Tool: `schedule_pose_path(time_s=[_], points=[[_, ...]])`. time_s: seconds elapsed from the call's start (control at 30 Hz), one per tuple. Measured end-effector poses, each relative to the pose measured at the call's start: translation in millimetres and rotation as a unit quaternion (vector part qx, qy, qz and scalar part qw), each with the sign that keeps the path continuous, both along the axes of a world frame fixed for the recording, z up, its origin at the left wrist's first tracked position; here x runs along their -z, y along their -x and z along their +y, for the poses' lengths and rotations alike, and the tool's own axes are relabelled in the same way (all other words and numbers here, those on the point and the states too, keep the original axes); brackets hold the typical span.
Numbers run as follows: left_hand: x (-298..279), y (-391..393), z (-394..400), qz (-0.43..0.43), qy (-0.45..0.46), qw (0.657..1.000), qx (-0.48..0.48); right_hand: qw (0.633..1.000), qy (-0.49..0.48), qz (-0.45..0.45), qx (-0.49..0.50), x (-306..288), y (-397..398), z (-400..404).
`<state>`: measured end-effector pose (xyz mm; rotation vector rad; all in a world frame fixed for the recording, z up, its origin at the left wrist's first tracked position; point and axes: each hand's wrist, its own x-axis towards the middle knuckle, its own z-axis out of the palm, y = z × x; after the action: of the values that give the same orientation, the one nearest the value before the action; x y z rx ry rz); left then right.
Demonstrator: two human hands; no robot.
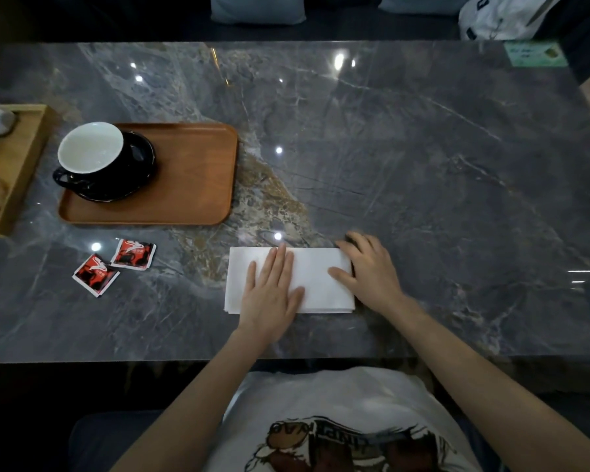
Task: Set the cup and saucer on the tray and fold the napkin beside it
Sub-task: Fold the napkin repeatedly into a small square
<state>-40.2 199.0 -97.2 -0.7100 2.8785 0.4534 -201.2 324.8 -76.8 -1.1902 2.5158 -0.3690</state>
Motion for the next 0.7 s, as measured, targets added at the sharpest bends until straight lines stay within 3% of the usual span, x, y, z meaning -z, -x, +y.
schedule_pose_path(time_s=[0.07, 0.17, 0.3, 0.5, 0.6, 0.7], points=[[3, -1, 0, -0.003, -0.002, 1.000, -0.005, 0.998, 0.045, -0.027, 0.038, -3, -1, 1], [4, -1, 0, -0.007, 0.006, 1.000, 0.000, 0.974, 0.094, -0.139, 0.151, -10, 4, 0], [4, -2, 1, -0.003, 0.014, 1.000, 0.000, 0.892, 0.134, -0.324, 0.285, -19, 13, -4], [3, 0, 2, 0.004, 0.014, 1.000, -0.001, 0.787, 0.132, -0.495, 0.344, -24, 17, -1], [2, -1, 1, 0.002, 0.021, 1.000, 0.002, 0.782, 0.123, -0.525, 0.313, -22, 20, 1], [1, 0, 2, -0.003, 0.028, 1.000, 0.008, 0.822, 0.143, -0.476, 0.278, -19, 20, -2]])
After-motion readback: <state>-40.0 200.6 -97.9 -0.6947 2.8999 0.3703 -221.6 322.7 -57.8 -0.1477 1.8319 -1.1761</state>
